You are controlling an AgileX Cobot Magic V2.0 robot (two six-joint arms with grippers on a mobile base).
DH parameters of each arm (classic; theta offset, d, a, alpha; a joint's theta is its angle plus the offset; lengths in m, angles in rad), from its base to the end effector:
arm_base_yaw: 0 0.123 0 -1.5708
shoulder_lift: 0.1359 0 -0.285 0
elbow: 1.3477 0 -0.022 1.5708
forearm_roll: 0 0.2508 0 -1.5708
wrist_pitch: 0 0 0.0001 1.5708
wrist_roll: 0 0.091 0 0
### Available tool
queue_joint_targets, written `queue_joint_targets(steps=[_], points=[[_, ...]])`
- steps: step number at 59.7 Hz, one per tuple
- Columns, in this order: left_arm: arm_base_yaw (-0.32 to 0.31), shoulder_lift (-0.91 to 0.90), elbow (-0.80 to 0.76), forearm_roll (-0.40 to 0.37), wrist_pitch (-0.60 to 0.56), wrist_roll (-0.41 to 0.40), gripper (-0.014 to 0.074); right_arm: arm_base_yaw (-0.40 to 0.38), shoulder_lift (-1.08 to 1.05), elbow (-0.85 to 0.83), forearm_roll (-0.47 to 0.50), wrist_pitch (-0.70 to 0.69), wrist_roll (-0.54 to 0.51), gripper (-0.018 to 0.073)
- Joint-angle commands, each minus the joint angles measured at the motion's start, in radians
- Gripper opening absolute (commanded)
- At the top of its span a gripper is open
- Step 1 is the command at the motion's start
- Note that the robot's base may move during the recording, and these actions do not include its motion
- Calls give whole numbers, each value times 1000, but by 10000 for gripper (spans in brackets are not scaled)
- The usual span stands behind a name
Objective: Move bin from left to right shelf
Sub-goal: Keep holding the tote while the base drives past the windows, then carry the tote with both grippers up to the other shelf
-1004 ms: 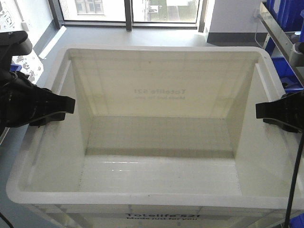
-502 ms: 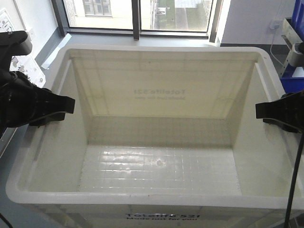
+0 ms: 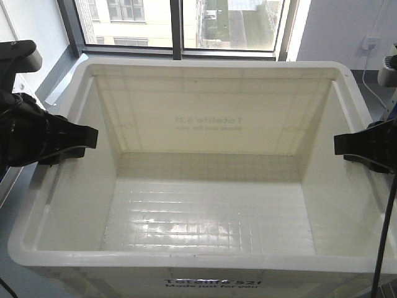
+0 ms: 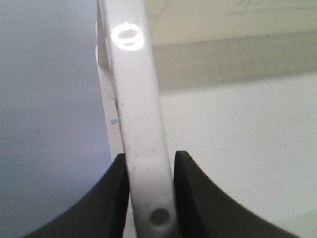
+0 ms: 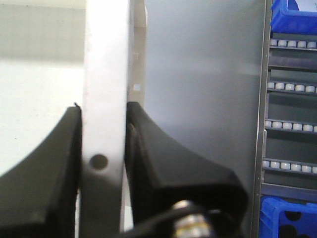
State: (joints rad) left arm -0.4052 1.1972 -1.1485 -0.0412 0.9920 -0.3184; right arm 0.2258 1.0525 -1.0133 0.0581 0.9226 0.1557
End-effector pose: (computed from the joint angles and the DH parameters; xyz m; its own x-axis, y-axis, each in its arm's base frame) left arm 0.2150 -0.0956 0.3574 -0.8440 -0.0016 -0.5364 0.1381 0.9656 -0.2202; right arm 0.1953 0.0492 0.3517 -0.7816 0.0148 -0.6235 -0.1063 0.9819 0.1566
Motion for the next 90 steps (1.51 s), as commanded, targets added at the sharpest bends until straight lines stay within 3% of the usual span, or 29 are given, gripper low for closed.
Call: queue_joint_targets(steps=[1, 90], points=[[-7, -40, -42, -18, -102, 19, -6, -7, -23, -43, -18, -118, -14, 0], [-7, -40, -42, -18, -102, 19, -6, -7, -23, -43, -18, -118, -14, 0]])
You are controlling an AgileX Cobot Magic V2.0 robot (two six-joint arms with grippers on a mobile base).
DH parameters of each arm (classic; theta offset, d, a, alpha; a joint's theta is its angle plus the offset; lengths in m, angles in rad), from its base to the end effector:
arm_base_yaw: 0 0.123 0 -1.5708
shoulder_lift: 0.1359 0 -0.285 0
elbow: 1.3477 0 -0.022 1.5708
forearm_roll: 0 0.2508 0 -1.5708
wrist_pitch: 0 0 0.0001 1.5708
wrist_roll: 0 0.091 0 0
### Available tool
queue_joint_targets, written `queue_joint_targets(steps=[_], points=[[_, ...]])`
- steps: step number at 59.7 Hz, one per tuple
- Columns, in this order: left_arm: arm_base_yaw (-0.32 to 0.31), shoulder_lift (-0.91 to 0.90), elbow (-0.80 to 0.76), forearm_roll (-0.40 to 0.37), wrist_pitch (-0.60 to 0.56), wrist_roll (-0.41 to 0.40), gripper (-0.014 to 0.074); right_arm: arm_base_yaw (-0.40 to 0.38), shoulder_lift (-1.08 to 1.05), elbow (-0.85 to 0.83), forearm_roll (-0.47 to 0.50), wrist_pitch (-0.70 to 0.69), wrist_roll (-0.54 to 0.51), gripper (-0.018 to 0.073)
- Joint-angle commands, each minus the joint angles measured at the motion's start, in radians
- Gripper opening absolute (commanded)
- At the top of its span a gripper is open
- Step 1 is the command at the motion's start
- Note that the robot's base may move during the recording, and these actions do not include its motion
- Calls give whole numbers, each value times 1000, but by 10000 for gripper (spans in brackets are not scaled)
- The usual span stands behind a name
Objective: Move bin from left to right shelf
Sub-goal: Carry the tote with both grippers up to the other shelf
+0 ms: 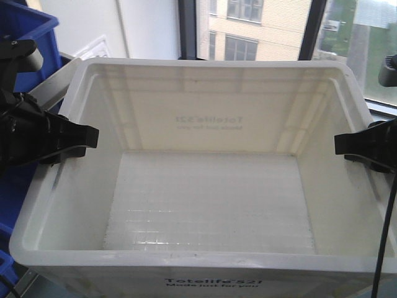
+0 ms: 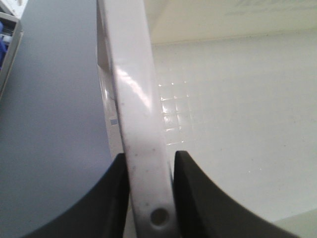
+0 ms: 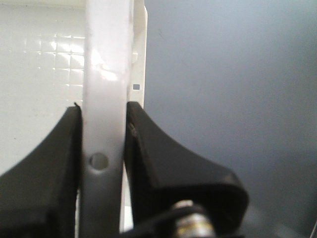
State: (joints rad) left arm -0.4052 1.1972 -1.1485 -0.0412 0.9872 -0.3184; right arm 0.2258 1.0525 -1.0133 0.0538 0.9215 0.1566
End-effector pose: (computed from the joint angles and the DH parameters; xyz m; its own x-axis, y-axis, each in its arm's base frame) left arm 0.2153 -0.0958 0.3577 -0.8416 -0.0028 -0.5401 0.1388 0.9653 -0.2214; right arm 0.1955 0.0489 0.3517 -0.7805 0.0135 -0.6250 -0.1056 0.9826 0.1531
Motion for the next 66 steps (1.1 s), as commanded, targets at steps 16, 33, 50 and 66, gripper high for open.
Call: queue_joint_targets(steps=[16, 33, 50, 66], points=[[-7, -40, -42, -18, -97, 19, -6, -7, -23, -43, -13, -117, -15, 0], [-7, -40, -42, -18, -97, 19, -6, -7, -23, -43, -13, -117, -15, 0], [-7, -40, -42, -18, -97, 19, -6, -7, -23, -43, -13, -117, -15, 0], [-7, -40, -42, -18, -97, 19, -6, -7, -23, -43, -13, -117, -15, 0]])
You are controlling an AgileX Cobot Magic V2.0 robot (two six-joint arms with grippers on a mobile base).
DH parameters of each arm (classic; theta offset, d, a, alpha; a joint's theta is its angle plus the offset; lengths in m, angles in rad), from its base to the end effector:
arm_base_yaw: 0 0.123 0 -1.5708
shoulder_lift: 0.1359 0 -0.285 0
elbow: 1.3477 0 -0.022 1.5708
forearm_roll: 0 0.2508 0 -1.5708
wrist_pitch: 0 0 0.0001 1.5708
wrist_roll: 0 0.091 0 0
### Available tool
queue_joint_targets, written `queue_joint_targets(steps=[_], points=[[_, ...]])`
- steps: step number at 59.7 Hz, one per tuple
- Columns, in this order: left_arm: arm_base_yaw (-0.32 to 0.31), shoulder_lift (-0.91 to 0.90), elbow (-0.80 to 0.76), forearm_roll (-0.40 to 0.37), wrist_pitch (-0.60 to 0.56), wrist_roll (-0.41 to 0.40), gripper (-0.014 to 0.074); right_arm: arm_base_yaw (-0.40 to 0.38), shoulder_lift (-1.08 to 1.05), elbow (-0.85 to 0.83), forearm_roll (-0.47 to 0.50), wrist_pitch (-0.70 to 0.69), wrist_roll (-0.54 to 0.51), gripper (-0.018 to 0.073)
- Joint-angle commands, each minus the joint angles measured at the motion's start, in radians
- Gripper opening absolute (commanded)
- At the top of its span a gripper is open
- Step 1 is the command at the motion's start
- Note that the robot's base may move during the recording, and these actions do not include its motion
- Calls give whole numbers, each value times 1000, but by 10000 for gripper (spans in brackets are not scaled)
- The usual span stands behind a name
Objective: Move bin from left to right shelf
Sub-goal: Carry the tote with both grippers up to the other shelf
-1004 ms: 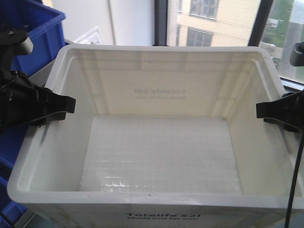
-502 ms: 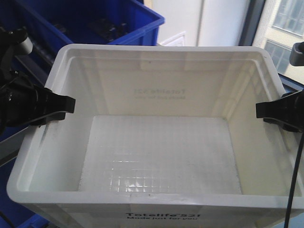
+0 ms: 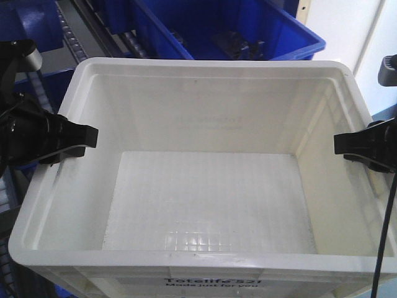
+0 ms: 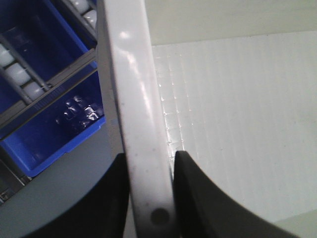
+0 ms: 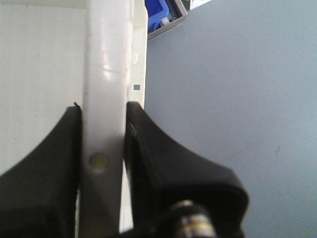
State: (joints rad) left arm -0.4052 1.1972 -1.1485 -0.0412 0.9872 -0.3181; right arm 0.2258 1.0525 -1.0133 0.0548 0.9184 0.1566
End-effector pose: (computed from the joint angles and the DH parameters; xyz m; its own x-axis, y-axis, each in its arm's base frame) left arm 0.2153 -0.0958 0.3577 -0.8415 -0.0025 -0.5402 0.1391 0.9653 -0.2212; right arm 0.1957 0.0490 0.3519 -0.7787 0.0146 -0.6272 -0.1060 0.9823 0.1544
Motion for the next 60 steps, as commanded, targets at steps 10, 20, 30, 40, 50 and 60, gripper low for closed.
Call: queue_joint_targets(steps=[10, 20, 30, 40, 50, 60], points=[[-7, -40, -42, -18, -97, 18, -6, -7, -23, -43, -14, -114, -15, 0], [-7, -40, -42, -18, -97, 18, -6, -7, -23, -43, -14, -114, -15, 0], [-7, -40, -42, -18, -97, 18, -6, -7, -23, -43, -14, -114, -15, 0], [-7, -40, -42, -18, -97, 18, -6, -7, -23, -43, -14, -114, -15, 0], [-7, -40, -42, -18, -97, 18, -6, -7, -23, -43, -14, -114, -15, 0], [-7, -40, -42, -18, -97, 18, -6, -7, -23, -43, -14, -114, -15, 0]])
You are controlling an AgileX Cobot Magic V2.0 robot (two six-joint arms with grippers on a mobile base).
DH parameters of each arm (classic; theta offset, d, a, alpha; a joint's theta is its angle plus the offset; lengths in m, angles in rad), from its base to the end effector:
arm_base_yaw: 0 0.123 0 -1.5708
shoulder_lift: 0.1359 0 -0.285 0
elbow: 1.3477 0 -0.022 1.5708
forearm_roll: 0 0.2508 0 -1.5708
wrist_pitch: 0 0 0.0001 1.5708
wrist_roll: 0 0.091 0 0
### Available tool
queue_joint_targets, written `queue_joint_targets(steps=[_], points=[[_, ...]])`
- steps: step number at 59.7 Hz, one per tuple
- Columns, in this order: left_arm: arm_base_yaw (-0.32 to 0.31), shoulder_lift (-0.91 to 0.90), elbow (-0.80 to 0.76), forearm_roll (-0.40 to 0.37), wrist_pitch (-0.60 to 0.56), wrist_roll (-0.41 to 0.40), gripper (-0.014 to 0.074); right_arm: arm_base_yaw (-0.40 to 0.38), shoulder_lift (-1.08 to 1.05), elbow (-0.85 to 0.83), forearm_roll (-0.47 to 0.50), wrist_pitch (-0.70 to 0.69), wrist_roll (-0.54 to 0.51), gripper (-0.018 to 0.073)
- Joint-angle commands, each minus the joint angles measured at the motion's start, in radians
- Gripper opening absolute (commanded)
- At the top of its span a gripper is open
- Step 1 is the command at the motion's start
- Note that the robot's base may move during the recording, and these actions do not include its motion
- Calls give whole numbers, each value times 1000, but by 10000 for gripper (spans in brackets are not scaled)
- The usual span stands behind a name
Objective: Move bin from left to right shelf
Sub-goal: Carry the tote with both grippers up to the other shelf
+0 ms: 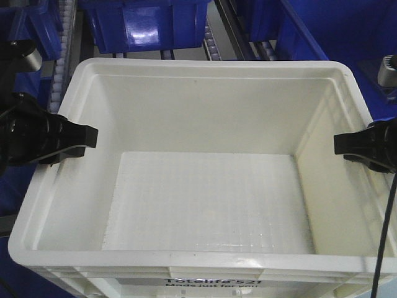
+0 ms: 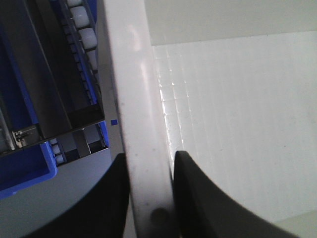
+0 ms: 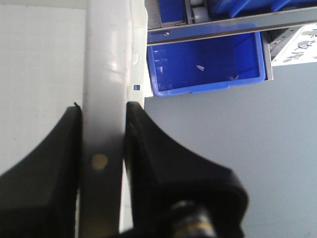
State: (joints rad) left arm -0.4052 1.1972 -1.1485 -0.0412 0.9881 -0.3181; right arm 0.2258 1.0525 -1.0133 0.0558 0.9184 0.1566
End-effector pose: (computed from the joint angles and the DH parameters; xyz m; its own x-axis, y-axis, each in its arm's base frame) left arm 0.2152 -0.0957 0.3576 -0.8420 -0.0023 -0.5395 0.1390 0.9653 -0.2210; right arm 0.1957 0.0491 0.3519 -0.7789 0.0152 -0.6270 -0.1060 0.9822 0.1554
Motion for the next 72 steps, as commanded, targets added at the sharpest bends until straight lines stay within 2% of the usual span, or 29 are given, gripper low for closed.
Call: queue_joint_targets(steps=[1, 72], points=[[-7, -40, -42, -18, -98, 18, -6, -7, -23, -43, -15, -114, -15, 0], [-7, -40, -42, -18, -98, 18, -6, -7, -23, -43, -15, -114, -15, 0]])
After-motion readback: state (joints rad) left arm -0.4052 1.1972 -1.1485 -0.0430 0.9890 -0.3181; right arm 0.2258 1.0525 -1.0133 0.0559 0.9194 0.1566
